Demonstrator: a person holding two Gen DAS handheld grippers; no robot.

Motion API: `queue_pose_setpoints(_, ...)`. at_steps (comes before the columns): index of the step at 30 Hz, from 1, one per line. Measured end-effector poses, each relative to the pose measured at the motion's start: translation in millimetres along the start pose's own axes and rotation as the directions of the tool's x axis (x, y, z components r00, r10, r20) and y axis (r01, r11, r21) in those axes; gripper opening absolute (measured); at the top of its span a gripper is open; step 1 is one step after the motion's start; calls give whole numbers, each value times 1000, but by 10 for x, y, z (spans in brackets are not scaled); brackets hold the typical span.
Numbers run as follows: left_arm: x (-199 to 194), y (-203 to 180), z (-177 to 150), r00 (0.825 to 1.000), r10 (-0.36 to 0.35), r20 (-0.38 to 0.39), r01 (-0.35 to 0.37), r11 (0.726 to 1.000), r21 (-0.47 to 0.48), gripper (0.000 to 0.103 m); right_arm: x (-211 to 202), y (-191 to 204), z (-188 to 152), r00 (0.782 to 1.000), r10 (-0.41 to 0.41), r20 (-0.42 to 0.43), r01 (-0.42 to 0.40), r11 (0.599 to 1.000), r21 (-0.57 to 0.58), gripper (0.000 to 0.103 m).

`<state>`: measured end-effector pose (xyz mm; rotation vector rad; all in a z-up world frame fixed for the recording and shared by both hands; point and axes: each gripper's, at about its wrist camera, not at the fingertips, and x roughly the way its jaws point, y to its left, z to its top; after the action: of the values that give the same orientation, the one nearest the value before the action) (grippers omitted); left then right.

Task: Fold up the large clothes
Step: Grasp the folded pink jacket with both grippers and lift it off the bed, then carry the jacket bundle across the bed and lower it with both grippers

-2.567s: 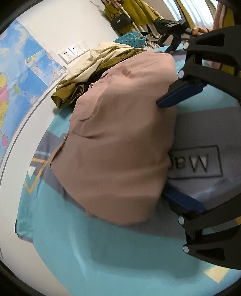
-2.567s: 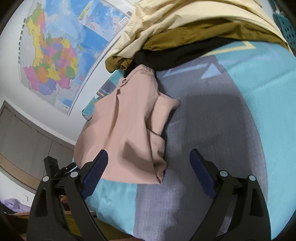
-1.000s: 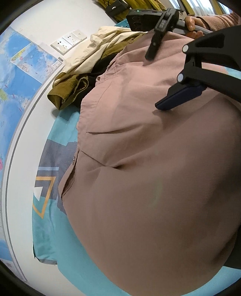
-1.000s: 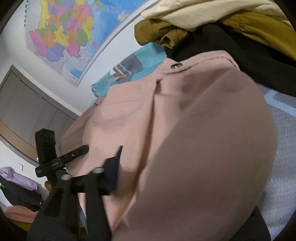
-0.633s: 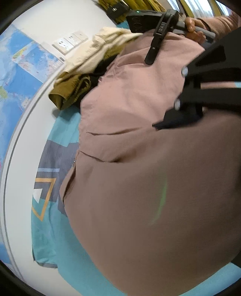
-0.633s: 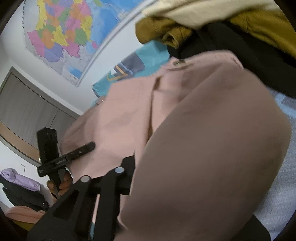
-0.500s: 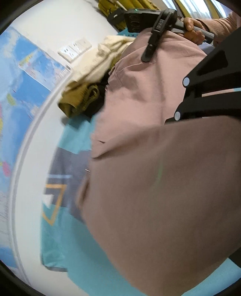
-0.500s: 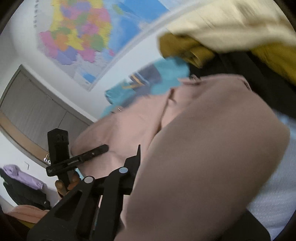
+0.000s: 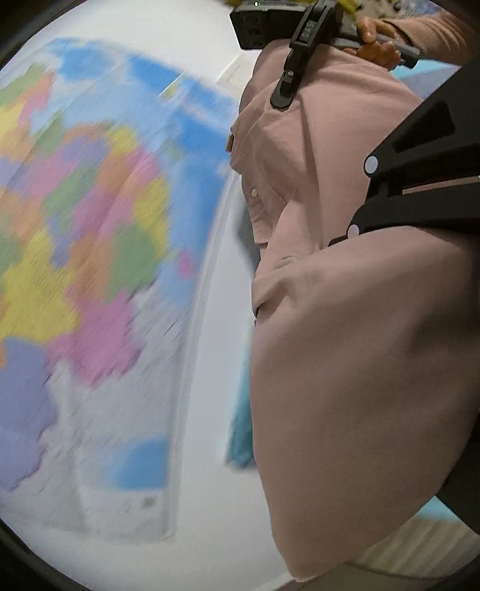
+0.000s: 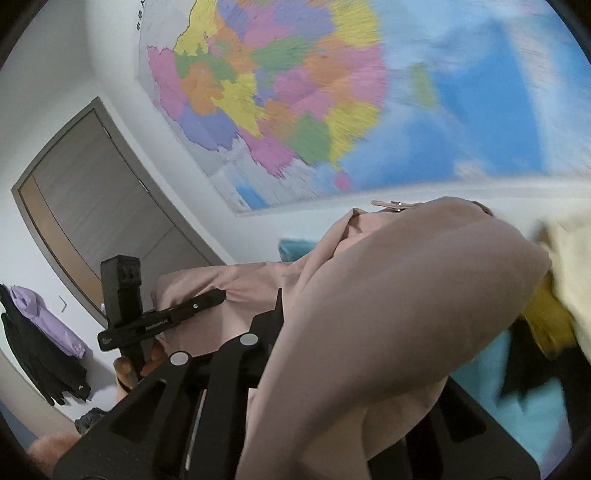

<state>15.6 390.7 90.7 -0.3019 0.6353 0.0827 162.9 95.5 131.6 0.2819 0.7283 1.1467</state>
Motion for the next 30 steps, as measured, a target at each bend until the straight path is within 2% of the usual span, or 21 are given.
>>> queue_pose_setpoints(4, 40, 514, 283, 990, 125, 67, -123, 992, -25, 17, 656, 91, 224, 998, 52, 19, -52, 998, -19, 12)
queue_pose_setpoints(8, 265, 1057, 268, 971, 224, 84, -222, 974, -38, 18, 1434, 37, 123, 995, 93, -30, -93, 996, -5, 12)
queue_pose_setpoints(11, 586, 1587, 59, 967, 255, 14, -252, 961, -117, 18, 1944, -131, -121, 989, 83, -123, -76, 995, 57, 12)
queue_pose_setpoints(13, 848, 1868, -147, 954, 294, -61, -299, 943, -148, 19, 2278, -295, -380, 977, 45, -208, -27, 996, 90, 12)
queue_pose_setpoints(14, 1000, 2031, -289, 941, 322, -105, -336, 927, -168, 19, 2370, -375, -490, 971, 38, -235, -12, 993, 114, 13)
queue_pose_setpoints(15, 1061, 2131, -366, 939, 319, -125, -339, 921, -195, 21, 2409, -453, -583, 968, 35, -248, -1, 991, 136, 13)
queue_pose_setpoints(17, 1074, 2292, -454, 954, 271, -130, -296, 919, -260, 22, 2364, -528, -629, 967, 43, -251, -7, 990, 141, 16)
queue_pose_setpoints(19, 1060, 2365, -464, 959, 253, -131, -281, 919, -277, 24, 2307, -578, -605, 961, 40, -274, 5, 987, 160, 26)
queue_pose_setpoints(22, 1081, 2351, -438, 954, 264, -142, -294, 919, -263, 25, 2165, -652, -567, 957, 16, -289, 35, 985, 169, 52)
queue_pose_setpoints(23, 1082, 2333, -438, 951, 274, -143, -303, 918, -256, 25, 2106, -686, -572, 957, 13, -291, 41, 983, 179, 67)
queue_pose_setpoints(24, 1077, 2310, -448, 948, 283, -144, -311, 918, -247, 25, 2025, -724, -582, 958, 22, -287, 35, 980, 194, 70)
queue_pose_setpoints(26, 1055, 2278, -480, 944, 295, -145, -323, 915, -242, 28, 1873, -817, -620, 962, 30, -272, 32, 974, 222, 68)
queue_pose_setpoints(27, 1045, 2277, -491, 942, 300, -148, -328, 913, -242, 30, 1800, -877, -636, 964, 34, -264, 30, 971, 238, 62)
queue_pose_setpoints(29, 1026, 2268, -509, 939, 310, -149, -338, 911, -235, 32, 1752, -942, -652, 964, 40, -264, 30, 967, 254, 28)
queue_pose_setpoints(30, 1028, 2256, -505, 937, 315, -151, -344, 910, -232, 33, 1768, -951, -658, 959, 50, -277, 24, 966, 258, 17)
